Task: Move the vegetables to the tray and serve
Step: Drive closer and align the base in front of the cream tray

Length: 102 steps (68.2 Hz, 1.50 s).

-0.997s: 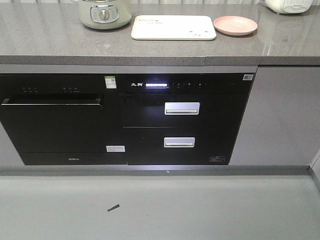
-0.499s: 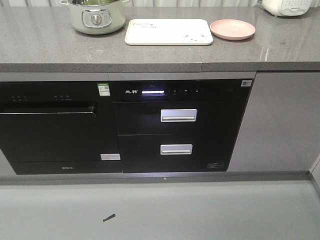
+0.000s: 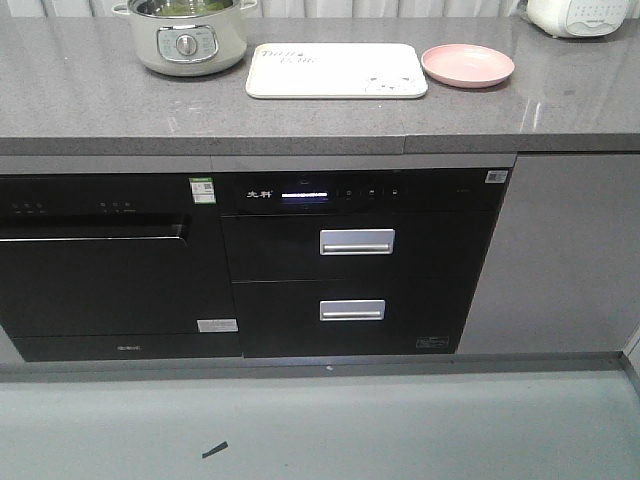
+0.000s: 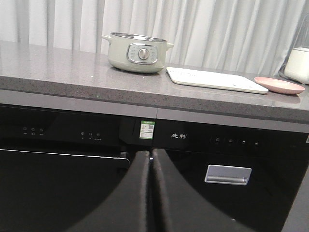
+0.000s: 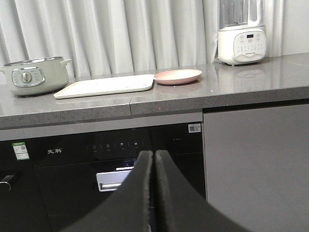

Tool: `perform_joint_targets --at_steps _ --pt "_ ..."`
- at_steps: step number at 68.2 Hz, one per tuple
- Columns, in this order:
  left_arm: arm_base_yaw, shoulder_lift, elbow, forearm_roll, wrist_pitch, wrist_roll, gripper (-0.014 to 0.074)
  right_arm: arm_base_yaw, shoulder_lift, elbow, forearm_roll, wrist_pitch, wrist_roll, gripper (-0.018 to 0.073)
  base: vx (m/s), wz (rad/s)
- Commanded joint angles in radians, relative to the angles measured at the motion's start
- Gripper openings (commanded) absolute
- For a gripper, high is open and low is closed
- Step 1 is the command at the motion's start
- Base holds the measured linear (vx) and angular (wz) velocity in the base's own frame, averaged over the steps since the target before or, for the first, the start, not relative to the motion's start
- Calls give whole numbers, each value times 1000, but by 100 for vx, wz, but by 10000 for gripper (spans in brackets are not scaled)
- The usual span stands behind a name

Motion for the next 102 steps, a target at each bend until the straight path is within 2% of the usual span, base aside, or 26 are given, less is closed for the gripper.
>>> perform_joint_targets --at_steps 1,102 --pt "3 -14 27 0 -71 -10 -6 -5 -5 15 -8 -70 -5 -3 7 0" --pt "3 -14 27 0 -71 -10 -6 -5 -5 15 -8 -71 -5 -3 7 1"
